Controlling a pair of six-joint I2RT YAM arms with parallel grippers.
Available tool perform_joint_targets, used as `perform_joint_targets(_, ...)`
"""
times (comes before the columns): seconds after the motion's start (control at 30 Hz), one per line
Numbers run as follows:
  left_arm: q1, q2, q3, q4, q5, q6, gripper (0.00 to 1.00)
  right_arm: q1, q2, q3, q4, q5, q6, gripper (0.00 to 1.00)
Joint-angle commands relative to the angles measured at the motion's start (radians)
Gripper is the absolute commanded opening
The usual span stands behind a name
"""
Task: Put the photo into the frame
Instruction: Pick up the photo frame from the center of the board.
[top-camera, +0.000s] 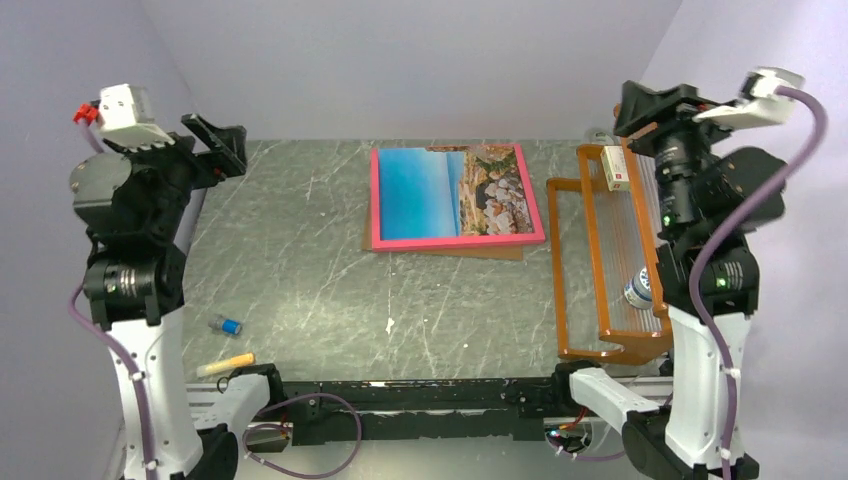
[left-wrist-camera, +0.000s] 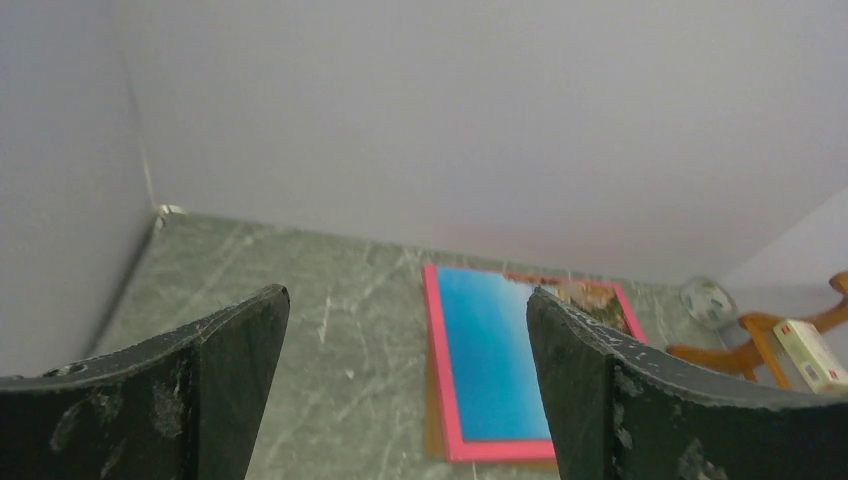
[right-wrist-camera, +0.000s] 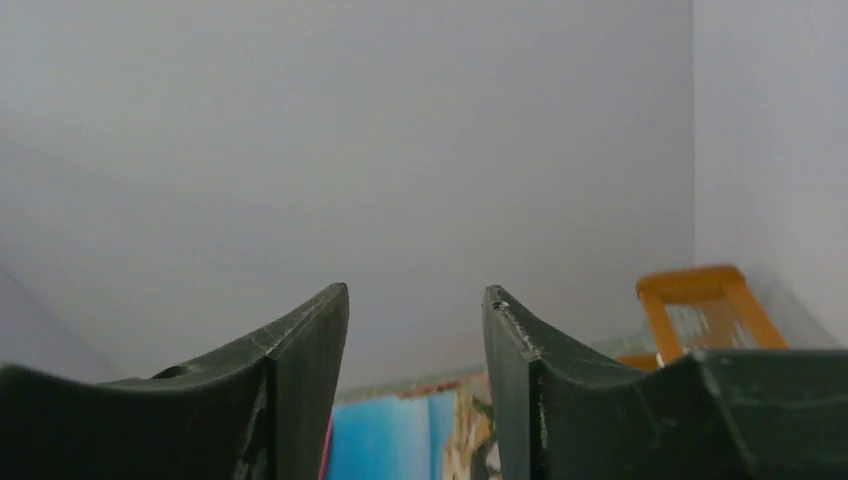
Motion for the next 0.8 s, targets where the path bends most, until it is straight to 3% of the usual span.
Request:
perform_joint_targets(0.0,0.005,0.02,-0.063,0.048,0.086,-0.079,0.94,-0.003,0.033,-0.002,-0.095,-0.065,0.001,0.59)
perform_joint_targets(0.1,0.005,0.03,-0.137,0.077,0.166,-0.118,0.94,-0.003,0.05,-0.026,-0.107,-0.114,0.01,0.68)
perform_joint_targets(0.23,0.004,0.028,-0.303,0.145,0.312,-0.207,0.94,-0.003,0.066,-0.095,-0.108,-0.181,0.001,0.71)
perform_joint_targets(0.43,0.004,0.051,-0.545,0.099,0.292,-0.283,0.94,-0.003,0.068,-0.279,-0.071,-0.312,0.008,0.77)
perform_joint_targets(0.67,0.004,0.193,-0.784,0.158,0.378,-0.326,0.93,0.021,0.136,-0.485,-0.049,-0.44,0.048,0.75)
perform_joint_targets(0.77,-0.002,0.285,-0.846,0.268,0.486,-0.353,0.83,0.087,0.172,-0.578,-0.024,-0.418,0.056,0.73)
